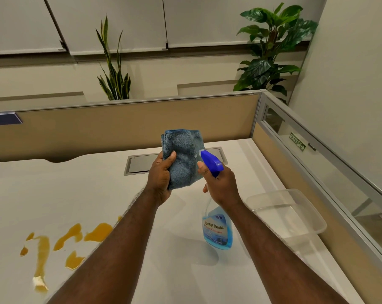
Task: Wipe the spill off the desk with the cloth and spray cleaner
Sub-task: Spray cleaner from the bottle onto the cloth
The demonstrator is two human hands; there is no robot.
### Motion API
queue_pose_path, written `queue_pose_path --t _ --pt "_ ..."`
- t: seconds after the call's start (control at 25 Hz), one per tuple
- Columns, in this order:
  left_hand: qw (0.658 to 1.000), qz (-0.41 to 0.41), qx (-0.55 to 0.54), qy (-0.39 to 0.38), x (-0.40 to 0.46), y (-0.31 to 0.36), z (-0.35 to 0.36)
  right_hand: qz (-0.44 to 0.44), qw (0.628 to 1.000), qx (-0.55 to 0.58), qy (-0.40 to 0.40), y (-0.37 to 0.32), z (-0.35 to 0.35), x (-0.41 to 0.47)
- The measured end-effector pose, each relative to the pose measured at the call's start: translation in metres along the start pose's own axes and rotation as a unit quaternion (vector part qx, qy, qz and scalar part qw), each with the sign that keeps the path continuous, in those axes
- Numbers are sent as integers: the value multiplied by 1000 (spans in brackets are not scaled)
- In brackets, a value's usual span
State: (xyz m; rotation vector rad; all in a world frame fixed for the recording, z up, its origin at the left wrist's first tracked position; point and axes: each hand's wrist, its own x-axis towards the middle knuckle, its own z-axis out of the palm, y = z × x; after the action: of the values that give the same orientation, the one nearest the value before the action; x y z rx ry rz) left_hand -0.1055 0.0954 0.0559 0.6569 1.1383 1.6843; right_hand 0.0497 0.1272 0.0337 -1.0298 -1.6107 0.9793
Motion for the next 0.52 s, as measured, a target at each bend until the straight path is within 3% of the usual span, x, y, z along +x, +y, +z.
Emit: queue_pose_path --t 0.28,0.52 --pt "999 -10 -42 -10 -3 0 0 -3 1000 6 -1 5 -3 -1" --pt "995 -40 -96 -6 -12 3 -8 -17 995 46 87 15 -19 -15"
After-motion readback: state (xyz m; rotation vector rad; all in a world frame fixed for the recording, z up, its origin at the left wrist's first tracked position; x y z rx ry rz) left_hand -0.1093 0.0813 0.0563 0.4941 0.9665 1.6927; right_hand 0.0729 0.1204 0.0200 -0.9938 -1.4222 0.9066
